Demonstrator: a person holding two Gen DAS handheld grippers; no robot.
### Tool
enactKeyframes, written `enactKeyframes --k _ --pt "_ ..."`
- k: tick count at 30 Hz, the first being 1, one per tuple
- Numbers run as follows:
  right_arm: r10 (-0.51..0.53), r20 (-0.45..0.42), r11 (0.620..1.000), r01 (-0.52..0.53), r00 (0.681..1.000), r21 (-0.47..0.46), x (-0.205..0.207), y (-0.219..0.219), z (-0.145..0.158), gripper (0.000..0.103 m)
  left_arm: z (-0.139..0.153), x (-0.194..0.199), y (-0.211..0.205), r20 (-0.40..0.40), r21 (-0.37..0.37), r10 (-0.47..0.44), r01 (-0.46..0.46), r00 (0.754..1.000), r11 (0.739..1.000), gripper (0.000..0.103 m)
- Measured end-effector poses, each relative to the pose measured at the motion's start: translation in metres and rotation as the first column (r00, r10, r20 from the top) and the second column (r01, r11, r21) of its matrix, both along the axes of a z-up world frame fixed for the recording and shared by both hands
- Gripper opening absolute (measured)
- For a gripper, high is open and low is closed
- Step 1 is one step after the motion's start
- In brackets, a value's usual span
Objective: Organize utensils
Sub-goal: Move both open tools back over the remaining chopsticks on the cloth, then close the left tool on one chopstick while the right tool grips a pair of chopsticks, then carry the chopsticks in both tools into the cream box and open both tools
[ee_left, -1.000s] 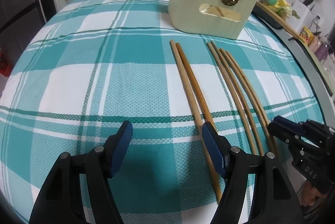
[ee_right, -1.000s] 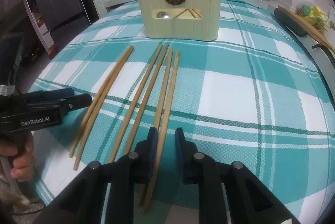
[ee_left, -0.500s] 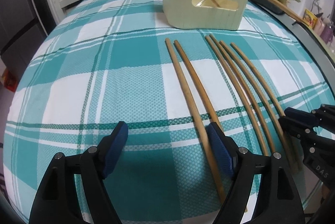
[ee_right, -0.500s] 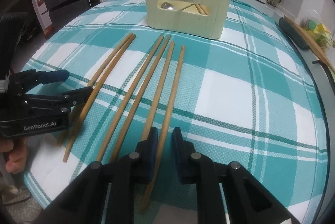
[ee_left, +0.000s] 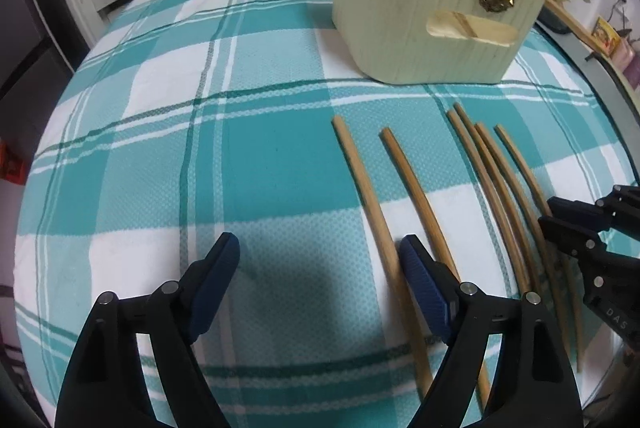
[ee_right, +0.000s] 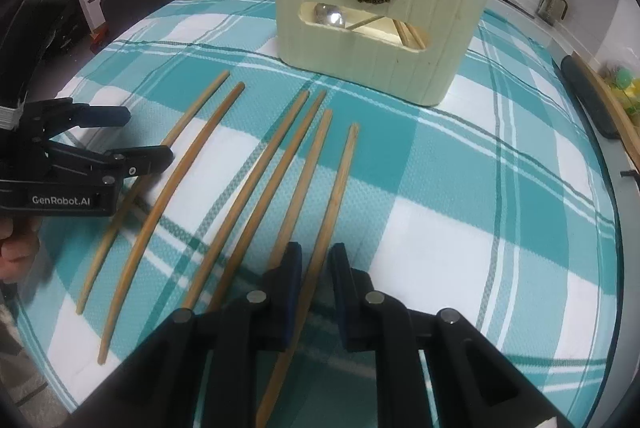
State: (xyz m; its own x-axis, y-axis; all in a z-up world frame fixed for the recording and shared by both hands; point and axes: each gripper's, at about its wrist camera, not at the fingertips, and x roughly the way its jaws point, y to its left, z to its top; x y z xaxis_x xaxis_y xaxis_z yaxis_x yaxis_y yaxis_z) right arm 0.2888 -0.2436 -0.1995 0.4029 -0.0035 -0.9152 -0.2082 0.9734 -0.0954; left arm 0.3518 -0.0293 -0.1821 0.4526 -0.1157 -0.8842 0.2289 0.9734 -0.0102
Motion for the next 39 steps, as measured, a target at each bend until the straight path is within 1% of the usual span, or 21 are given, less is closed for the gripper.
enactKeyframes --k 2,3,4,5,6,7,9,11,12,15,19,22,25,29,33,35,39 --pt "0.006 -0.006 1.000 -0.006 1.000 -0.003 0.018 0.002 -0.002 0.014 0.001 0.014 -0.005 -0.016 0.002 -0.008 0.008 1.000 1.000 0.072" --pt "0.006 -0.012 1.000 -0.006 1.000 0.000 0.028 0.002 -0.003 0.014 0.002 0.021 -0.008 -0.020 0.006 -0.013 0.013 1.000 1.000 0.063" --pt "0.005 -0.014 1.000 -0.005 1.000 0.006 0.038 0.002 -0.004 0.014 0.003 0.026 -0.010 -0.019 0.013 -0.016 0.017 1.000 1.000 0.049" --pt "0.005 -0.016 1.000 -0.005 1.000 0.006 0.048 0.003 -0.005 0.014 0.004 0.030 -0.012 -0.024 0.000 -0.025 0.025 0.999 1.000 0.037" --pt "0.003 -0.020 1.000 -0.003 1.000 0.010 0.057 0.004 -0.006 0.013 0.005 0.034 -0.014 -0.029 -0.010 -0.031 0.030 0.999 0.999 0.008" --pt "0.001 -0.020 1.000 -0.001 1.000 0.012 0.065 0.005 -0.006 0.011 0.005 0.038 -0.016 -0.037 -0.006 -0.030 0.030 0.999 1.000 0.005" --pt "-0.004 -0.018 1.000 0.004 1.000 0.016 0.075 0.006 -0.007 0.007 0.007 0.042 -0.013 -0.033 -0.028 -0.016 0.015 0.999 0.999 0.005" --pt "-0.032 -0.018 0.997 0.033 0.999 0.066 0.079 0.001 -0.004 0.007 0.015 0.039 -0.006 -0.009 -0.066 0.009 -0.010 1.000 0.998 0.004" --pt "-0.047 -0.005 0.994 0.047 0.999 0.103 0.077 -0.004 0.001 0.007 0.023 0.034 0.000 0.016 -0.095 0.019 -0.018 1.000 0.995 0.004" --pt "-0.065 0.067 0.982 0.051 0.996 0.183 0.061 -0.012 0.030 0.007 0.052 0.019 0.014 0.086 -0.170 0.050 -0.035 0.995 0.985 0.004" --pt "-0.075 0.166 0.969 0.033 0.983 0.247 0.035 -0.016 0.077 0.007 0.102 -0.008 0.030 0.187 -0.252 0.067 -0.018 0.980 0.968 0.005" --pt "-0.067 0.233 0.962 0.001 0.970 0.274 0.017 -0.014 0.112 0.007 0.135 -0.030 0.037 0.258 -0.282 0.066 0.009 0.964 0.959 0.005" --pt "-0.057 0.288 0.959 -0.028 0.956 0.282 0.000 -0.011 0.142 0.007 0.157 -0.049 0.041 0.309 -0.298 0.061 0.035 0.949 0.954 0.005" --pt "-0.041 0.339 0.960 -0.057 0.940 0.274 -0.019 -0.006 0.171 0.007 0.175 -0.068 0.045 0.354 -0.314 0.062 0.057 0.933 0.948 0.005" --pt "-0.036 0.392 0.966 -0.069 0.919 0.250 -0.036 -0.003 0.187 0.007 0.181 -0.075 0.046 0.377 -0.331 0.071 0.062 0.923 0.942 0.005" --pt "-0.032 0.422 0.970 -0.073 0.906 0.232 -0.040 0.000 0.194 0.007 0.184 -0.077 0.045 0.384 -0.336 0.072 0.066 0.921 0.940 0.005" --pt "-0.045 0.474 0.971 -0.073 0.879 0.229 -0.042 0.001 0.207 0.007 0.195 -0.077 0.044 0.399 -0.339 0.071 0.076 0.914 0.938 0.005"
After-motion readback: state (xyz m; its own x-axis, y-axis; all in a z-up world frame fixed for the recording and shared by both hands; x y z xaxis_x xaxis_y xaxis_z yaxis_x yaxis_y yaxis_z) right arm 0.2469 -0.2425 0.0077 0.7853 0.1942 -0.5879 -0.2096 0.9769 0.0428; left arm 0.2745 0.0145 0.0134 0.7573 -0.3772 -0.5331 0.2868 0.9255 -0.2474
